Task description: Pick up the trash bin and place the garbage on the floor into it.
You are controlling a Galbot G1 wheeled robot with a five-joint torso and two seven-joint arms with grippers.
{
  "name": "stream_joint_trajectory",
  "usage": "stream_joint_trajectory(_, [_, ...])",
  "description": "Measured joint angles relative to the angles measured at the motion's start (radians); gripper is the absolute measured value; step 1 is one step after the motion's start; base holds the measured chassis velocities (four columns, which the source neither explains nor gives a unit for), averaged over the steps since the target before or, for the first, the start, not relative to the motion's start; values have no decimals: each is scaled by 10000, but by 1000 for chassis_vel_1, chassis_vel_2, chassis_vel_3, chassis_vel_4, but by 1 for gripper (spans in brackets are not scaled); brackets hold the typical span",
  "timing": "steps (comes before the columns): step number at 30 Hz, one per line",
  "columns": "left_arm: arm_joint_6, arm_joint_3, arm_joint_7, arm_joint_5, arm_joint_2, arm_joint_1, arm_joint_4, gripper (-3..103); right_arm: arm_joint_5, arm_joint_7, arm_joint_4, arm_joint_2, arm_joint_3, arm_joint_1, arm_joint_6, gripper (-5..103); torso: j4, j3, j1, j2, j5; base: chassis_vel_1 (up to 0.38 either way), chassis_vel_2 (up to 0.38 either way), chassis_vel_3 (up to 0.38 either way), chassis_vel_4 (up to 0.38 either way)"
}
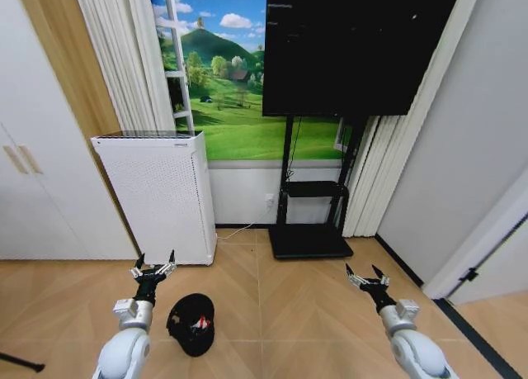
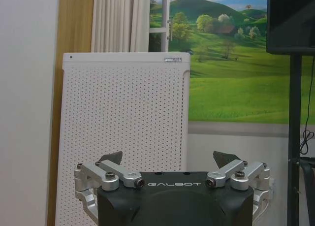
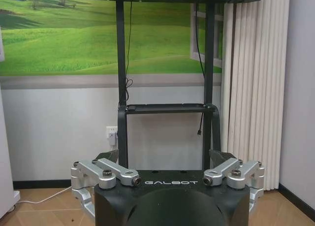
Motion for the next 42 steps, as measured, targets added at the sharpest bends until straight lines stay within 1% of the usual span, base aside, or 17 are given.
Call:
stream_joint_trajectory(7, [0, 4, 0, 0, 0, 1, 0, 100, 0, 0, 0, 0, 1, 0, 0, 100, -2, -6, -4, -16, -1, 298, -307, -302, 317])
stream_joint_trajectory(8, [0, 3, -1, -1, -2, 3, 1, 100, 0, -1, 1, 0, 0, 1, 0, 100, 5, -8, -6, -19, -19, 340, -349, -343, 326])
stream_joint_trajectory(11, [-1, 4, 0, -1, 0, 3, 1, 100, 0, 0, -1, 0, 1, 0, 0, 100, 2, -11, -9, -24, 3, 355, -357, -360, 334])
stream_joint_trajectory(15, [0, 5, 0, -1, -1, 4, 2, 100, 0, 0, 0, -1, 2, 0, 1, 100, 2, -15, -11, -27, -17, 381, -370, -377, 356])
stream_joint_trajectory(20, [-1, 3, 0, -1, -1, 3, 1, 100, 0, 0, -1, 0, 0, -2, 0, 100, 0, -15, -12, -32, 6, 360, -366, -358, 347])
stream_joint_trajectory(22, [0, 7, 3, -1, -2, 3, 2, 100, 0, 1, 0, -2, 5, 0, 1, 100, 0, -18, -13, -33, -14, 344, -333, -352, 347])
stream_joint_trajectory(24, [-1, 6, 3, -1, -2, 3, 0, 100, 0, 0, -2, 0, 0, 0, 0, 100, 0, -19, -14, -38, 1, 342, -367, -353, 350])
stream_joint_trajectory(25, [2, 5, 0, -1, -2, 5, 2, 100, 0, 0, 0, 0, 0, 0, 1, 100, 2, -19, -15, -38, -23, 335, -367, -353, 351])
stream_joint_trajectory(26, [0, 1, 1, 0, 0, 0, 0, 100, 0, -1, 0, 1, 0, 1, 1, 100, 5, -20, -14, -42, 9, 342, -367, -349, 351])
stream_joint_trajectory(31, [3, 6, 0, -1, -2, 3, 2, 100, 0, 1, 0, -3, 3, 1, 1, 100, 2, -23, -15, -42, -17, 347, -364, -358, 355])
stream_joint_trajectory(32, [2, 2, 1, -1, 0, 0, 0, 100, 0, -1, 0, 0, 0, 0, 1, 100, 4, -22, -15, -45, 9, 380, -354, -376, 347])
stream_joint_trajectory(34, [2, 4, -1, -1, -1, 2, 0, 100, 0, 0, -2, 0, -1, -1, 0, 100, 1, -21, -16, -46, 11, 370, -354, -376, 356])
stream_joint_trajectory(35, [2, 1, 1, -1, 0, 1, 2, 100, 0, -1, 0, 0, -1, 0, 1, 100, 3, -25, -18, -44, -17, 335, -380, -347, 354])
stream_joint_trajectory(37, [4, 6, 0, -2, -3, 5, 3, 100, 0, 0, 0, -3, 2, 0, 1, 100, 2, -24, -18, -44, -28, 335, -380, -346, 354])
stream_joint_trajectory(38, [2, -2, -2, -1, -1, 2, 0, 100, 0, -1, -1, 1, -2, -2, 0, 100, 3, -26, -22, -45, 15, 331, -307, -284, 306])
stream_joint_trajectory(41, [2, 4, 2, -1, -1, 4, 0, 100, 0, 0, -1, 0, 0, -3, 1, 100, -3, -30, -27, -42, -7, 229, -255, -262, 257])
stream_joint_trajectory(42, [2, 0, -3, -1, -1, 5, 2, 100, 0, -3, 0, 0, -1, -2, 1, 100, 12, -29, -25, -43, -20, 153, -193, -166, 150])
